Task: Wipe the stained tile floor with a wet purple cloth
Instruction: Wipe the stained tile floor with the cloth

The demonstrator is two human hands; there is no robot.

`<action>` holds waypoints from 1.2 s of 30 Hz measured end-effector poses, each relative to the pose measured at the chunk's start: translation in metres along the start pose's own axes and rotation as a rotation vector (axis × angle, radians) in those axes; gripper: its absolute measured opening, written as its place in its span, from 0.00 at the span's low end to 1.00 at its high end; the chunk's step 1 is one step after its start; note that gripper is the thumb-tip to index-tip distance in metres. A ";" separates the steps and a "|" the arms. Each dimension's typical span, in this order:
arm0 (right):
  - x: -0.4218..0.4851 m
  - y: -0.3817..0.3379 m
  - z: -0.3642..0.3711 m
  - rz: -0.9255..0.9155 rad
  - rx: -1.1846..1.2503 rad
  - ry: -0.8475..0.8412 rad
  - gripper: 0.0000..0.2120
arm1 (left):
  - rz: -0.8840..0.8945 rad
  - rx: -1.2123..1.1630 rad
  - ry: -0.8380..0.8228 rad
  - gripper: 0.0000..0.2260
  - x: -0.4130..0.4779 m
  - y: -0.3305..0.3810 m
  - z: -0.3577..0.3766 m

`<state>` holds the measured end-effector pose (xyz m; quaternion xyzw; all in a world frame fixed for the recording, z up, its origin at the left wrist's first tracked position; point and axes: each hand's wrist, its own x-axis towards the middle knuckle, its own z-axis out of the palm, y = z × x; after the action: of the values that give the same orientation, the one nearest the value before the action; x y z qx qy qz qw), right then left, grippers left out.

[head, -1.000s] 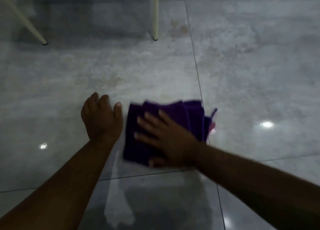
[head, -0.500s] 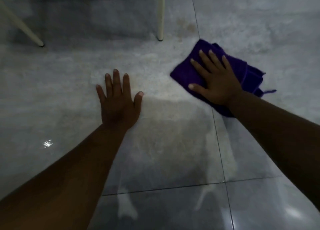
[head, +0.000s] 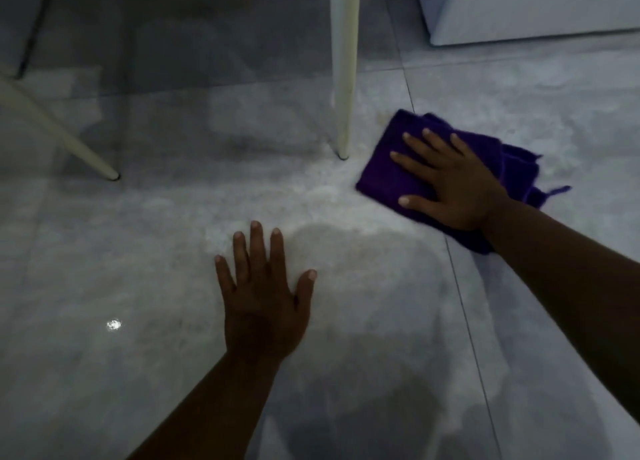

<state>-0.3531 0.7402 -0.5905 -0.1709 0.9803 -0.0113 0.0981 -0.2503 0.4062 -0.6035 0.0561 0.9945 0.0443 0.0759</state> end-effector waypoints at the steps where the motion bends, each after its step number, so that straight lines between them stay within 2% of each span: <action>1: 0.009 0.005 -0.002 0.062 0.014 0.003 0.41 | 0.002 -0.001 -0.004 0.34 0.000 0.000 0.000; 4: 0.048 0.007 -0.008 0.187 0.047 0.012 0.42 | -0.005 -0.013 -0.008 0.35 0.001 0.000 -0.001; 7: 0.094 0.001 -0.014 0.230 0.070 0.026 0.42 | 0.003 -0.030 -0.010 0.34 0.002 0.000 0.000; 13: 0.152 -0.011 -0.020 0.119 0.021 -0.006 0.42 | -0.003 -0.019 -0.024 0.35 0.002 -0.003 0.003; 16: 0.154 -0.002 -0.025 0.115 0.050 -0.055 0.47 | -0.005 -0.018 -0.031 0.35 0.002 -0.003 0.001; 19: 0.138 0.025 -0.029 0.284 0.129 -0.075 0.45 | -0.007 -0.010 -0.030 0.34 0.002 -0.004 -0.001; 24: 0.067 0.082 -0.015 0.535 0.142 -0.010 0.44 | 0.002 0.005 -0.013 0.34 0.003 -0.004 0.001; 28: 0.014 0.087 -0.006 0.712 0.172 0.000 0.46 | -0.001 0.019 -0.013 0.34 0.003 -0.004 0.003; 31: -0.025 0.053 0.004 0.648 0.156 -0.005 0.45 | 0.001 0.031 -0.019 0.34 0.005 -0.006 0.006; 36: -0.141 -0.049 0.033 0.226 0.077 -0.004 0.41 | 0.002 0.022 -0.030 0.34 0.006 -0.006 0.007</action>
<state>-0.2001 0.7424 -0.5933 -0.0552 0.9920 -0.0377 0.1072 -0.2560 0.4020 -0.6116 0.0588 0.9937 0.0324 0.0903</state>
